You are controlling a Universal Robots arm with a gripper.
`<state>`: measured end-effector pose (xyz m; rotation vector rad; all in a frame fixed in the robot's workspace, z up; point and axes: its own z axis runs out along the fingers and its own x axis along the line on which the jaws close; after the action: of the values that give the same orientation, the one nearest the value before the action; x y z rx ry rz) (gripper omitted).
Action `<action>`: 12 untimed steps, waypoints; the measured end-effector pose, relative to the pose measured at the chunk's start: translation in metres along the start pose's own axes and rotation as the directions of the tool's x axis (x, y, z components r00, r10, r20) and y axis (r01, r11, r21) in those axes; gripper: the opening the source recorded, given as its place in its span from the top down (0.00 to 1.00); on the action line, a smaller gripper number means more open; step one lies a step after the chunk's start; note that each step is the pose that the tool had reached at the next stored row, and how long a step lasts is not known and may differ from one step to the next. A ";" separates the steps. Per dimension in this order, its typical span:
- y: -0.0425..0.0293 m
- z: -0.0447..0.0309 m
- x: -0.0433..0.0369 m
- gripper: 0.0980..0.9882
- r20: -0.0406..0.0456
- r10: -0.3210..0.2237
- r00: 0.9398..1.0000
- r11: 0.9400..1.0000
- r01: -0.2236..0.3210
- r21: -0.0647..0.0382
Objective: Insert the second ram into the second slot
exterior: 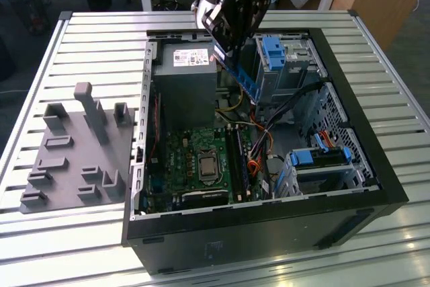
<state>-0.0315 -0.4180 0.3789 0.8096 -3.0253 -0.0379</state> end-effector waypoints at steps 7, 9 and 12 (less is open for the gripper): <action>0.0000 0.0004 0.0000 0.96 0.001 0.053 0.999 0.999 -0.053 0.000; 0.0000 0.0005 0.0000 0.96 0.002 0.067 0.998 0.998 -0.067 0.000; 0.0000 0.0006 0.0000 0.96 0.002 0.088 0.996 0.996 -0.088 0.000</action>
<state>-0.0315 -0.4179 0.3783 0.6760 -3.0589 -0.0379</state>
